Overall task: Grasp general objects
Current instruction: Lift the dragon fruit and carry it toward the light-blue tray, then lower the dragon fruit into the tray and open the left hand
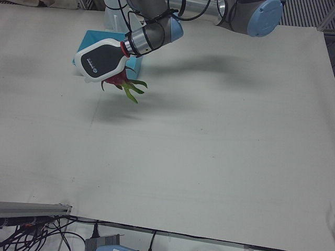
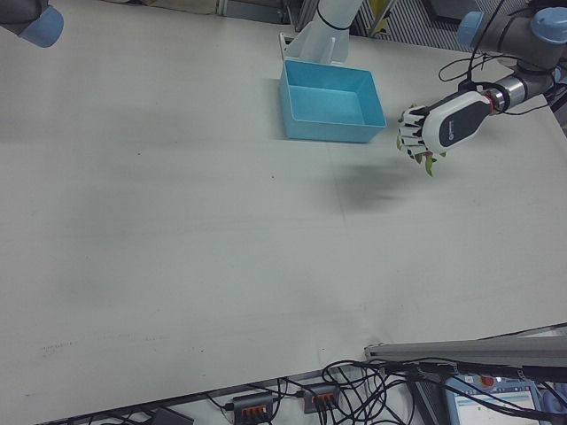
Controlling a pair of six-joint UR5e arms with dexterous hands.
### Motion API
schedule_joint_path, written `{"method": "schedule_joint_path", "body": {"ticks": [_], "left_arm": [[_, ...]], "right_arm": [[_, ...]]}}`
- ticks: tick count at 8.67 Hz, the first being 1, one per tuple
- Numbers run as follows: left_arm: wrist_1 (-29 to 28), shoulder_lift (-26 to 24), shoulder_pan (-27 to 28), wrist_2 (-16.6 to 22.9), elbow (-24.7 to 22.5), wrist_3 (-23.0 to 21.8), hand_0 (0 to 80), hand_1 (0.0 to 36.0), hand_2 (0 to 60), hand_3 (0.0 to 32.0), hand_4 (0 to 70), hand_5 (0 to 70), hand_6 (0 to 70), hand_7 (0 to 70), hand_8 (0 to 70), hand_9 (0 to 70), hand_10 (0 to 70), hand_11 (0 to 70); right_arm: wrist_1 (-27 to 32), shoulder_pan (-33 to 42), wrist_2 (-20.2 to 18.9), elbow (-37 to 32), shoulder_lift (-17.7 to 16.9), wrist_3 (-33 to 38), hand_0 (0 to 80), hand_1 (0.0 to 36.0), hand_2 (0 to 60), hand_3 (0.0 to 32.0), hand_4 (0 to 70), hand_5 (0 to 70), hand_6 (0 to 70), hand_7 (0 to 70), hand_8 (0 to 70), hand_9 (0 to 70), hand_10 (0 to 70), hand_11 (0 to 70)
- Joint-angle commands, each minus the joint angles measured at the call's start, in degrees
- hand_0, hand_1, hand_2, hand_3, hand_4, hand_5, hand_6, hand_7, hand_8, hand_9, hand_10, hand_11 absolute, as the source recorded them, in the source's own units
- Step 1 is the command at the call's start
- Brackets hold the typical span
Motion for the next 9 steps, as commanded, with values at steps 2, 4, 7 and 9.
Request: {"method": "schedule_joint_path", "body": {"ticks": [2,4,7,9], "left_arm": [[6.3,-8.6,13.0,0.0,-1.1,-0.8,80.0,35.4,60.0,0.0,70.0,70.0,70.0,70.0,70.0,70.0,70.0,70.0],[3.5,-8.0,16.1,-0.8,-1.1,-0.1,80.0,36.0,60.0,0.0,70.0,70.0,70.0,70.0,70.0,70.0,70.0,70.0],[-6.9,1.5,15.9,-0.9,-1.2,0.0,80.0,36.0,60.0,0.0,0.0,70.0,4.6,50.5,0.3,8.7,28.4,46.6],[-8.8,2.8,16.1,-0.9,-1.2,0.0,80.0,36.0,60.0,2.6,0.7,0.0,0.0,6.5,0.0,0.0,0.0,4.3]], "right_arm": [[0.0,0.0,0.0,0.0,0.0,0.0,0.0,0.0,0.0,0.0,0.0,0.0,0.0,0.0,0.0,0.0,0.0,0.0],[0.0,0.0,0.0,0.0,0.0,0.0,0.0,0.0,0.0,0.0,0.0,0.0,0.0,0.0,0.0,0.0,0.0,0.0],[0.0,0.0,0.0,0.1,0.0,0.0,0.0,0.0,0.0,0.0,0.0,0.0,0.0,0.0,0.0,0.0,0.0,0.0],[0.0,0.0,0.0,0.0,0.0,0.0,0.0,0.0,0.0,0.0,0.0,0.0,0.0,0.0,0.0,0.0,0.0,0.0]]}}
